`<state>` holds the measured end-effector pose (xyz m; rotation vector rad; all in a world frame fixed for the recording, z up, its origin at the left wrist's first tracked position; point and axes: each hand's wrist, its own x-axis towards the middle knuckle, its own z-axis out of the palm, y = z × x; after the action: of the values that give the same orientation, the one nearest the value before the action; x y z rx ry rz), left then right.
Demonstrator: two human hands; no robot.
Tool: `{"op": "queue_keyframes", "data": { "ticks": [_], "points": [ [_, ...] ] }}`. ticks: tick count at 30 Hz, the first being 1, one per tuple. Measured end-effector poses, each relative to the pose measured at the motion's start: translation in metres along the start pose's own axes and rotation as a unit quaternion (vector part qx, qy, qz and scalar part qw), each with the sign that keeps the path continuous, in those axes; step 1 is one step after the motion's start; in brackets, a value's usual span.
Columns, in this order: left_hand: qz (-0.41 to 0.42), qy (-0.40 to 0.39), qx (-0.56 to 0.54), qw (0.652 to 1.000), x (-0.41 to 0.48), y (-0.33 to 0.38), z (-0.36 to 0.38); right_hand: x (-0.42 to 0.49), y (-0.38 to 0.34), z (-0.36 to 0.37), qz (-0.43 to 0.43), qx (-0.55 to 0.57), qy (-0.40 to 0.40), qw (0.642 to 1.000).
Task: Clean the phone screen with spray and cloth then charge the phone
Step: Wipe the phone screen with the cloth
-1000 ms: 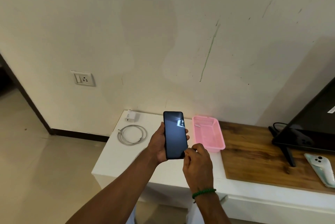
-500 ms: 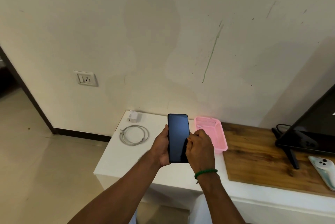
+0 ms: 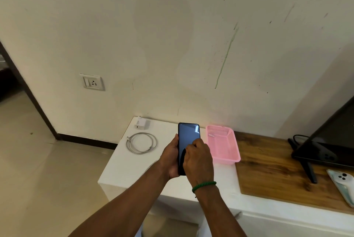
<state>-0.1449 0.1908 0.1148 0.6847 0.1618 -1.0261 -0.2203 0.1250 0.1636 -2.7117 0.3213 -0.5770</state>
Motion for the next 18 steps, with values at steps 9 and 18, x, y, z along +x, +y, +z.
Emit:
{"op": "queue_keyframes", "data": {
  "ticks": [9, 18],
  "points": [
    [0.029, -0.061, -0.010, 0.998, -0.003, -0.005, 0.006, -0.016, -0.013, 0.006, -0.003, 0.044, -0.041, 0.998],
    [0.002, -0.019, 0.003, 1.000, 0.003, 0.004, 0.000, -0.005, 0.007, -0.006, 0.015, 0.009, -0.008, 1.000]
  ]
}}
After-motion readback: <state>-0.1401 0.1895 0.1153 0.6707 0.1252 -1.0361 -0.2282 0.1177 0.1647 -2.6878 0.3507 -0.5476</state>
